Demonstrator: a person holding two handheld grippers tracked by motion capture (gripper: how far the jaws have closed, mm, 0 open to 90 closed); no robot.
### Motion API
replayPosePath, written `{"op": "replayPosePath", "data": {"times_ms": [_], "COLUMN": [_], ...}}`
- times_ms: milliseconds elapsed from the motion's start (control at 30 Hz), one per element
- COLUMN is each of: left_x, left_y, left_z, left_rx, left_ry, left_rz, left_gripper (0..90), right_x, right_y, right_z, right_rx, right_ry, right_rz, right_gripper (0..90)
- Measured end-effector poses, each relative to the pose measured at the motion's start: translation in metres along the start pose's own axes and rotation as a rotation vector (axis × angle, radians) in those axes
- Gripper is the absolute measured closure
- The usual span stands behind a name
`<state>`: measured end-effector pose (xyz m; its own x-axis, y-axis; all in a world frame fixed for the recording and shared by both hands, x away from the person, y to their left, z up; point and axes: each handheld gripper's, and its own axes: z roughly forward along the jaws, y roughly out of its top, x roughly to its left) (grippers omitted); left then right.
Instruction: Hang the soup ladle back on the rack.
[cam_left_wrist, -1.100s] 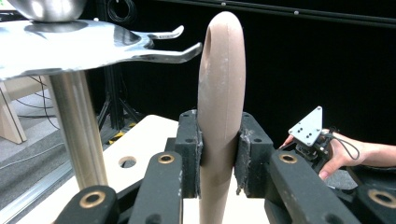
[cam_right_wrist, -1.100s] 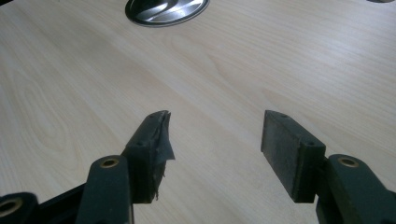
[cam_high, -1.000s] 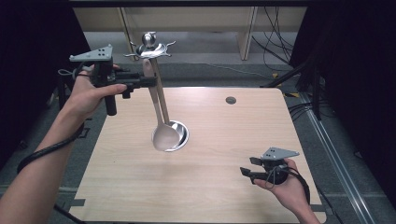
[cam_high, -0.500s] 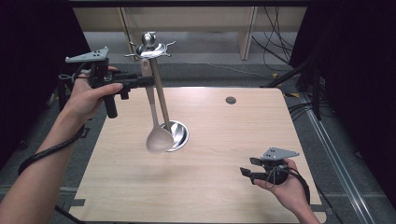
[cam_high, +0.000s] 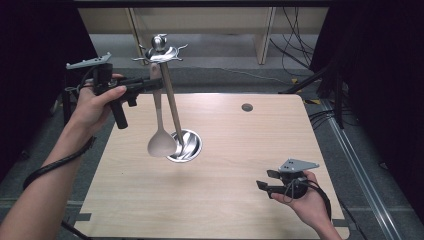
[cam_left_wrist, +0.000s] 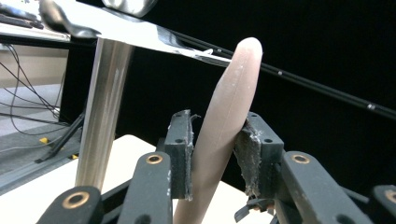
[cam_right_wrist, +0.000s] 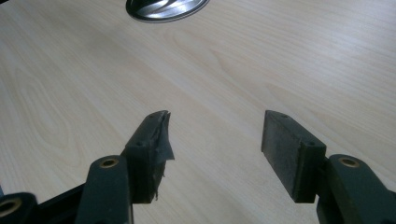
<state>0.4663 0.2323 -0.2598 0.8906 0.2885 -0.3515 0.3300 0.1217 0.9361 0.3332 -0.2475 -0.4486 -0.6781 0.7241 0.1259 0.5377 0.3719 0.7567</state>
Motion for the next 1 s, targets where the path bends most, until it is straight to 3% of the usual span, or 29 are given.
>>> {"op": "replayPosePath", "data": {"times_ms": [400,433,500,700,833,900,1000], "left_x": [-0.001,-0.001,-0.001,-0.004,-0.012,-0.016,-0.024], "left_y": [0.001,0.001,0.002,0.001,0.003,0.002,-0.004], "left_z": [0.004,0.004,0.004,0.001,-0.001,-0.004,-0.008], "left_rx": [-0.003,-0.004,-0.006,-0.019,-0.027,-0.035,-0.018], "left_ry": [0.019,0.023,0.038,0.113,0.156,0.204,0.310], "left_rz": [-0.026,-0.026,-0.022,-0.023,0.019,0.048,0.146], "left_gripper": [63.5,63.1,62.1,56.7,56.4,52.2,42.5], "right_x": [0.002,-0.001,0.001,0.002,0.003,0.002,0.002], "right_y": [-0.001,0.000,-0.001,-0.002,-0.002,-0.002,-0.002], "right_z": [-0.002,-0.002,-0.002,-0.001,-0.001,-0.001,-0.001], "right_rx": [0.004,-0.005,0.007,0.016,0.016,0.014,0.007], "right_ry": [-0.006,-0.017,-0.003,0.000,0.000,0.000,-0.004], "right_rz": [0.014,-0.020,0.013,0.019,0.018,0.015,0.009], "right_gripper": [42.0,42.0,42.0,41.9,41.8,41.7,41.7]}}
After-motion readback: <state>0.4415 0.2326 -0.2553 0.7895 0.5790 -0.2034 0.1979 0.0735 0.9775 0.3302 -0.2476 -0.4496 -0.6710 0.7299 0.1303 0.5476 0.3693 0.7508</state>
